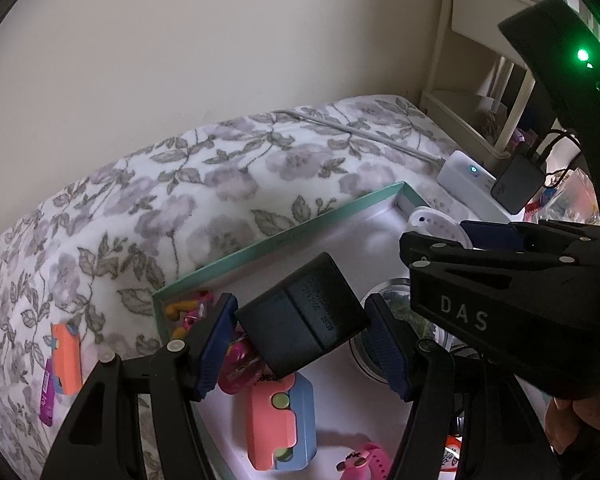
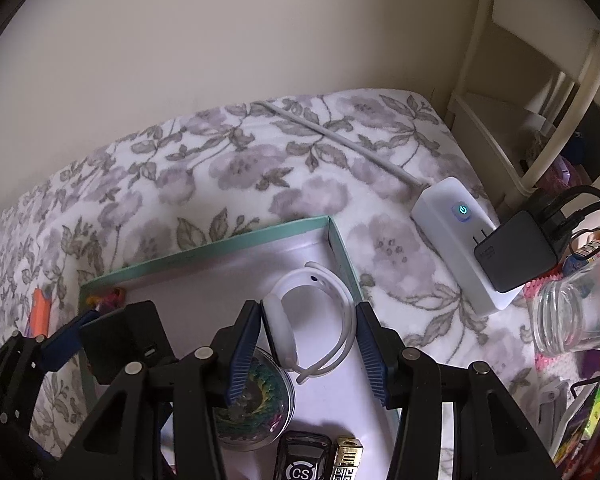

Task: Organize rigid objects
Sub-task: 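Lower the watch into the tray with the right tool while the left tool releases the plug there, then move both tools back from the tray toward the purple lighter and orange toy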

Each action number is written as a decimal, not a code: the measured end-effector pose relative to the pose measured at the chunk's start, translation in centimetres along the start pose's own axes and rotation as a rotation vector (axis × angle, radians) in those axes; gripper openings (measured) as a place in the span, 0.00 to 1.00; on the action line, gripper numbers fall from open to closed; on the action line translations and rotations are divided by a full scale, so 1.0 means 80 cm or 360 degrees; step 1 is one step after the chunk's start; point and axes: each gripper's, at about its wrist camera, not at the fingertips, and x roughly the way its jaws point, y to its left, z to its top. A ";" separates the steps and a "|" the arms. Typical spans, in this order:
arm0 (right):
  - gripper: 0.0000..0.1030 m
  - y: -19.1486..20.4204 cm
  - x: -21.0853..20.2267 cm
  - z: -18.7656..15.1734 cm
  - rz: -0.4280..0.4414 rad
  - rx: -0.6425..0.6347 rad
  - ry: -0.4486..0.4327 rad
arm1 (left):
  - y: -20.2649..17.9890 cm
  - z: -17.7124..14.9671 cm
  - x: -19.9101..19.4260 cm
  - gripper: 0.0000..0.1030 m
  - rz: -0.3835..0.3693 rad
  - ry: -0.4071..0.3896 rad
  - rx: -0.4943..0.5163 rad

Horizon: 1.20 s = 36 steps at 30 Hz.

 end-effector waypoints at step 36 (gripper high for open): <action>0.63 0.012 -0.067 0.014 -0.0022 -0.0030 -0.0226 | 0.083 0.027 -0.060 0.66 0.0088 -0.0104 -0.0385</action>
